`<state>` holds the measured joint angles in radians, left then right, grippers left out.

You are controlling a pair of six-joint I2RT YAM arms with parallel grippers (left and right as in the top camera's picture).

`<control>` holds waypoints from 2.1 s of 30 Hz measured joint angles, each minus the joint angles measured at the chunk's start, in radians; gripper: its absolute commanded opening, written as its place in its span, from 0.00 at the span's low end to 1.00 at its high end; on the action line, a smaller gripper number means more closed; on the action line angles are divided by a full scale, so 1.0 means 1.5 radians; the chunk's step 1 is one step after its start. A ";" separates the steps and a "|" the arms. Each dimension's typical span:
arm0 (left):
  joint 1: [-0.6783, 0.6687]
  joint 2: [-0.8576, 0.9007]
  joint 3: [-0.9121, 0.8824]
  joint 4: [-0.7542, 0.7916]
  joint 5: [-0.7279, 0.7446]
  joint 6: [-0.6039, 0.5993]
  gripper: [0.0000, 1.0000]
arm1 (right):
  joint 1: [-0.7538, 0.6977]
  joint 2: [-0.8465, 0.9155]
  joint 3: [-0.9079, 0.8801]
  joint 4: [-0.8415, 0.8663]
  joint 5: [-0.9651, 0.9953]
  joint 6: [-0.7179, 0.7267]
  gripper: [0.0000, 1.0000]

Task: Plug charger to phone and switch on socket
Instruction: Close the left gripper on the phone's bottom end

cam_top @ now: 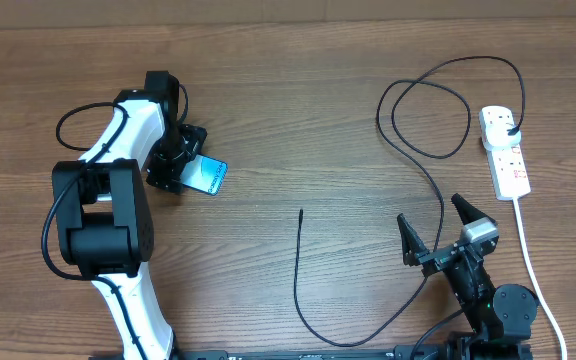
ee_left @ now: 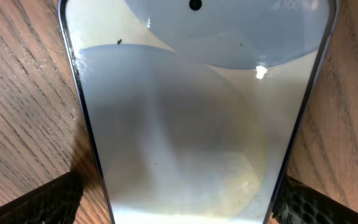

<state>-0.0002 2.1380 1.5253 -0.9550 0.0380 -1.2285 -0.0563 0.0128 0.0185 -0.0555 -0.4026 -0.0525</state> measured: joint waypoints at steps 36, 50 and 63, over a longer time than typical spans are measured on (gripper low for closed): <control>0.000 0.003 0.005 -0.009 0.007 0.000 0.84 | 0.000 0.000 0.000 0.000 0.000 0.000 1.00; 0.000 0.004 0.006 -0.011 0.007 0.000 0.75 | 0.000 0.000 0.000 -0.001 0.000 0.000 1.00; 0.000 0.004 0.007 -0.012 0.007 0.000 0.51 | 0.000 0.000 0.000 0.000 0.000 0.001 1.00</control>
<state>-0.0006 2.1433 1.5360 -0.9726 0.0490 -1.2285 -0.0563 0.0128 0.0185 -0.0559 -0.4030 -0.0517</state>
